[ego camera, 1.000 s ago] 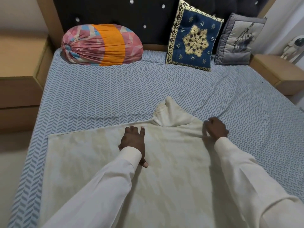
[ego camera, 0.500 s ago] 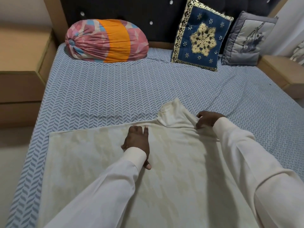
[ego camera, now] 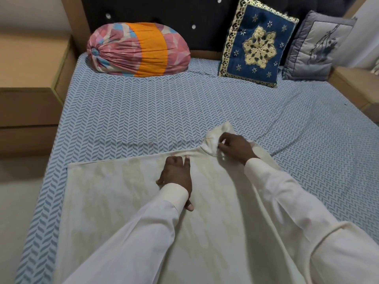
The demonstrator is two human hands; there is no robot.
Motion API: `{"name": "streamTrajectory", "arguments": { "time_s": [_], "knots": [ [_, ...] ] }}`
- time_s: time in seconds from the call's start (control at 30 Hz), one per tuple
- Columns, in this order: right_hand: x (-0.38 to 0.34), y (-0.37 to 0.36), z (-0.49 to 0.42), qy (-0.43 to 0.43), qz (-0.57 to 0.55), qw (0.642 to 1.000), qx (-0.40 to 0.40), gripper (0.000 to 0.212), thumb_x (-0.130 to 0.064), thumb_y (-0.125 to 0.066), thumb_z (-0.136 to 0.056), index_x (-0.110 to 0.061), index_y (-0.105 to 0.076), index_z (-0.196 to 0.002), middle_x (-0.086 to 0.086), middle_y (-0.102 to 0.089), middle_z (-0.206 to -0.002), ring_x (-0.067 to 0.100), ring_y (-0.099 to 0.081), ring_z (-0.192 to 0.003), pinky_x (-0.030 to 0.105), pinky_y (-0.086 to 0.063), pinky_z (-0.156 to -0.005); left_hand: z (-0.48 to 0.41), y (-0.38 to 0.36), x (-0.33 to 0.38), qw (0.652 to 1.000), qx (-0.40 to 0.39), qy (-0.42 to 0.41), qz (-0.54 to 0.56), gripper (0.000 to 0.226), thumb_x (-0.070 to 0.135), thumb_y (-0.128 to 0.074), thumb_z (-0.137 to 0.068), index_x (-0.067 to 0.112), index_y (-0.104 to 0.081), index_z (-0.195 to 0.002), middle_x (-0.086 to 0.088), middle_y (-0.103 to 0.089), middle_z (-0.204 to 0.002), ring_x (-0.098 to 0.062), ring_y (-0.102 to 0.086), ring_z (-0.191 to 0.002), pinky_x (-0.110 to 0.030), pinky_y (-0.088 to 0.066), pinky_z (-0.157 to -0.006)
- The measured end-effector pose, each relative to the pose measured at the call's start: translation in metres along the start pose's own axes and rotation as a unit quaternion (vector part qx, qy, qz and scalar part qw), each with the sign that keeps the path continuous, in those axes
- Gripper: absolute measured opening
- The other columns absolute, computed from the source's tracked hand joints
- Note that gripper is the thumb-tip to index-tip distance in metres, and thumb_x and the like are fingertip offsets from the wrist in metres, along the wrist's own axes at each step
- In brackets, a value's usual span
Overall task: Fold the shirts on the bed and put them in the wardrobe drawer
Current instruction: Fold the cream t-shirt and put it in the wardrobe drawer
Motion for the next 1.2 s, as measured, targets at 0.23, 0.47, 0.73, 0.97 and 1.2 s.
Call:
{"name": "streamTrajectory", "arguments": {
  "time_s": [0.23, 0.47, 0.73, 0.97, 1.2],
  "knots": [
    [0.006, -0.017, -0.024, -0.059, 0.096, 0.989, -0.096, 0.054, -0.048, -0.046, -0.096, -0.019, -0.039, -0.140, 0.014, -0.036, -0.147, 0.039, -0.032, -0.132, 0.050, -0.029, -0.108, -0.001, 0.000, 0.000, 1.000, -0.002, 0.007, 0.006, 0.158, 0.061, -0.090, -0.046, 0.016, 0.019, -0.151, -0.014, -0.018, -0.146, -0.036, -0.022, -0.132, -0.043, -0.059, -0.070],
    [-0.029, -0.004, 0.052, 0.008, 0.040, 0.997, 0.063, 0.039, -0.044, -0.058, -0.088, -0.023, -0.056, -0.121, 0.006, -0.061, -0.110, 0.029, -0.057, -0.106, 0.038, -0.049, -0.080, 0.000, 0.000, 0.003, 1.000, 0.009, 0.001, -0.010, 0.162, 0.067, -0.088, -0.040, 0.015, 0.018, -0.151, -0.015, -0.021, -0.145, -0.037, -0.026, -0.129, -0.042, -0.059, -0.071],
    [-0.036, -0.054, 0.047, -0.043, 0.087, 0.988, -0.124, 0.070, -0.061, -0.060, -0.083, -0.022, -0.038, -0.137, 0.016, -0.039, -0.133, 0.042, -0.036, -0.126, 0.049, -0.037, -0.103, 0.010, -0.020, -0.038, 0.981, 0.140, -0.104, 0.090, 0.121, 0.096, -0.040, -0.060, 0.027, -0.011, -0.155, -0.007, -0.019, -0.159, -0.033, -0.020, -0.139, -0.048, -0.026, -0.107],
    [-0.034, -0.066, 0.032, -0.073, 0.167, 0.968, -0.175, 0.084, -0.065, -0.053, -0.085, -0.021, -0.020, -0.149, 0.022, -0.027, -0.146, 0.046, -0.028, -0.135, 0.053, -0.028, -0.110, 0.055, -0.080, -0.171, 0.947, 0.262, 0.054, 0.180, 0.082, 0.075, -0.012, -0.089, 0.027, -0.019, -0.155, -0.008, -0.012, -0.162, -0.028, -0.005, -0.150, -0.045, 0.003, -0.120],
    [-0.091, -0.049, 0.082, -0.041, 0.188, 0.980, -0.046, 0.063, -0.031, -0.042, -0.098, -0.024, -0.014, -0.154, 0.017, -0.044, -0.139, 0.039, -0.042, -0.126, 0.056, -0.037, -0.100, 0.098, -0.099, -0.199, 0.961, 0.122, 0.154, 0.196, 0.078, 0.063, -0.021, -0.097, 0.017, -0.001, -0.156, -0.016, 0.002, -0.162, -0.033, 0.008, -0.149, -0.045, 0.005, -0.120]
  ]
}}
Point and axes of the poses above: each hand's wrist, its own z-axis away from the middle knuckle, its own y-axis out of the back of the hand, x = y × z, the point moved 9 cm from there along -z, towards the middle knuckle
